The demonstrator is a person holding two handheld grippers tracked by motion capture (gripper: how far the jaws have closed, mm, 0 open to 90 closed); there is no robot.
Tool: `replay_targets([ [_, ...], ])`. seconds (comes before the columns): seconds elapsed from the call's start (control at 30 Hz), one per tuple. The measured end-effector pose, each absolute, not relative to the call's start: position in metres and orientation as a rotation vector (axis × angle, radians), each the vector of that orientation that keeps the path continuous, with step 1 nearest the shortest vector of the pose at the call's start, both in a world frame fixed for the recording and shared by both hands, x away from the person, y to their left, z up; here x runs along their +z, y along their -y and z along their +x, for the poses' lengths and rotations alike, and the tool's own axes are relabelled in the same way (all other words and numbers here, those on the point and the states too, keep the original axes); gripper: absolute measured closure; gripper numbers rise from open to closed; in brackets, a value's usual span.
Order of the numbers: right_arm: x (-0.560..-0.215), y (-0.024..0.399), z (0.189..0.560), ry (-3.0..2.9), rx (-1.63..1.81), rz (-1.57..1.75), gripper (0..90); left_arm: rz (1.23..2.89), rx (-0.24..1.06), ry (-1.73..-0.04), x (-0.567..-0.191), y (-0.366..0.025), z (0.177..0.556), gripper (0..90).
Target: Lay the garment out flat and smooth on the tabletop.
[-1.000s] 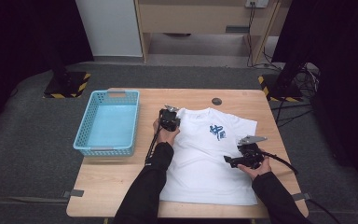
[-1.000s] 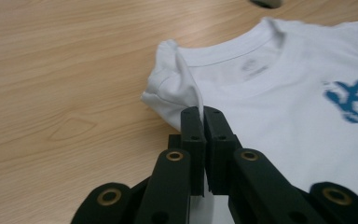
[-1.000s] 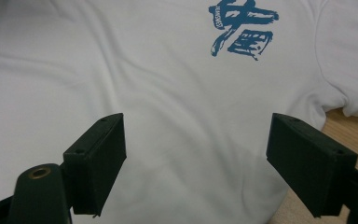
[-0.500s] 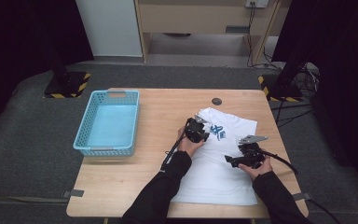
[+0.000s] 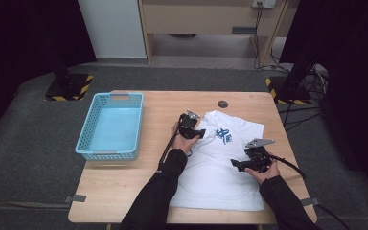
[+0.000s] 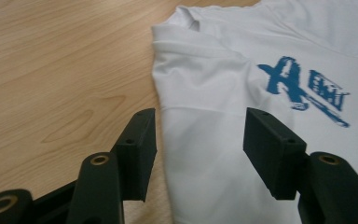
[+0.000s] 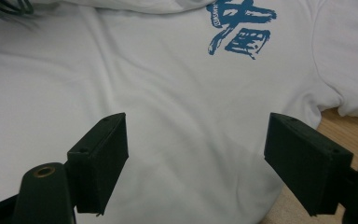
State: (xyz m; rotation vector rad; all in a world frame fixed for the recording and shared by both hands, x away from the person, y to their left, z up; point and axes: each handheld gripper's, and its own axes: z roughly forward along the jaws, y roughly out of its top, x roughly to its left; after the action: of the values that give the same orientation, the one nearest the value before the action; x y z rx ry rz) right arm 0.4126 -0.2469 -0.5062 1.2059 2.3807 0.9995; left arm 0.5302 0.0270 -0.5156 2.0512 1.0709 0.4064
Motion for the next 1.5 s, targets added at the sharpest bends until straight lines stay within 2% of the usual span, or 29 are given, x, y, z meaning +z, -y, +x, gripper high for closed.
replay_targets([
  [0.23,-0.507,0.247,0.413,-2.390,0.997,1.200,22.2,2.078,0.415,-1.121,-0.529,-0.036,0.540,46.7],
  [0.63,-0.507,0.246,0.412,-2.396,0.988,1.195,22.2,2.137,0.494,-1.025,-0.528,-0.023,0.528,76.4],
  [0.93,-0.508,0.245,0.412,-2.405,0.979,1.195,22.2,2.103,0.449,-1.074,-0.522,-0.033,0.525,88.6],
  [1.27,-0.509,0.245,0.412,-2.409,0.974,1.190,22.1,2.103,0.413,-1.056,-0.521,-0.032,0.523,90.0],
  [1.5,-0.509,0.245,0.412,-2.409,0.972,1.189,22.1,2.075,0.452,-1.065,-0.507,-0.040,0.520,90.0],
])
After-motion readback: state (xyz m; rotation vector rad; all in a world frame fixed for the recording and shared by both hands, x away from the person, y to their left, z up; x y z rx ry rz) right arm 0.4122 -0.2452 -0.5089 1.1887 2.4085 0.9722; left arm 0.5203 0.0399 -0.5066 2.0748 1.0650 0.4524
